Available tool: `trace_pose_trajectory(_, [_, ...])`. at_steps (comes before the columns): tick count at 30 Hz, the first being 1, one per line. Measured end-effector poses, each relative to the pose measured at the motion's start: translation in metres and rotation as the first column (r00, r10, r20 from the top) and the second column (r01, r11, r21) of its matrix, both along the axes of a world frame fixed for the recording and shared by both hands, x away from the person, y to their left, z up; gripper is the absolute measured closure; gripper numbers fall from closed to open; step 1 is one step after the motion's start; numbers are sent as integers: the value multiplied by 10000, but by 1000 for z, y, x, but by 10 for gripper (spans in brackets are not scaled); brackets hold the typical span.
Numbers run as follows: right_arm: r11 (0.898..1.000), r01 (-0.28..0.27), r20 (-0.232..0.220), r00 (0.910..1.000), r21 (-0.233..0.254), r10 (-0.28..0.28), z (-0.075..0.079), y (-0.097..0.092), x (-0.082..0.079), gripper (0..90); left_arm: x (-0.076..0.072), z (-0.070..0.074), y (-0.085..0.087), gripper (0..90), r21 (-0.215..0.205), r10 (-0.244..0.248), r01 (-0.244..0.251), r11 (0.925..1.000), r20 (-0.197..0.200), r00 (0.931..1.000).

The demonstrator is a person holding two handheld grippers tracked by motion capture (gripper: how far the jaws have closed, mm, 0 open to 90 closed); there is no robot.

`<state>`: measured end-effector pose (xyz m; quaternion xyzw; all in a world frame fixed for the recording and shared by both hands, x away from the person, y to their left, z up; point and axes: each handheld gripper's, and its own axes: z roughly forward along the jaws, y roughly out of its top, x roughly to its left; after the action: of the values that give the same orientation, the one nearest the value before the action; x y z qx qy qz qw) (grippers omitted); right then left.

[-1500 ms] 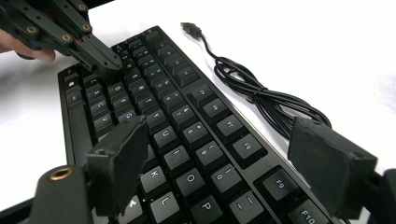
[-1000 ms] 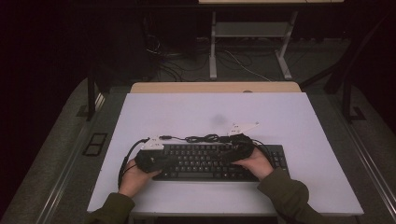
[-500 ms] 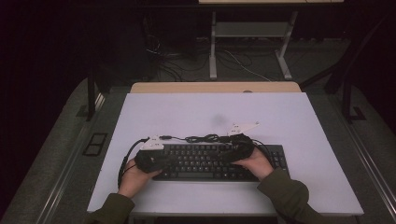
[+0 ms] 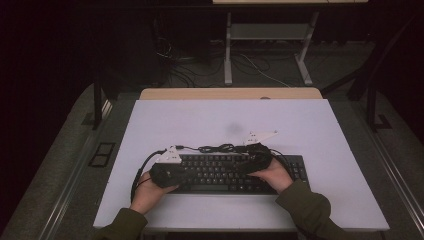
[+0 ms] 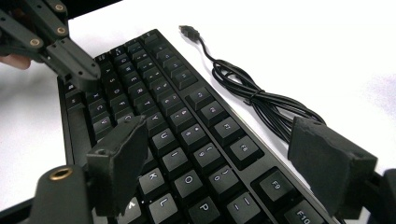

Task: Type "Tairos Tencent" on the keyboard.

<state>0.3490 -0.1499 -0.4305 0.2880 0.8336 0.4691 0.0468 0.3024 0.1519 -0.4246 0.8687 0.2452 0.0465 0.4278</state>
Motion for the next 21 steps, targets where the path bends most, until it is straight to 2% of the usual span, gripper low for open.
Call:
trace_pose_trajectory(10, [10000,6,9,10000,2,-6,-1,0,0,197,-3,-3,-10,892,-82,-565,563,9984,-212,9982])
trace_pose_trajectory(21, [10000,17,-21,10000,2,-17,-1,0,0,197,-5,-7,-18,892,91,-994,999,9950,-426,9941])
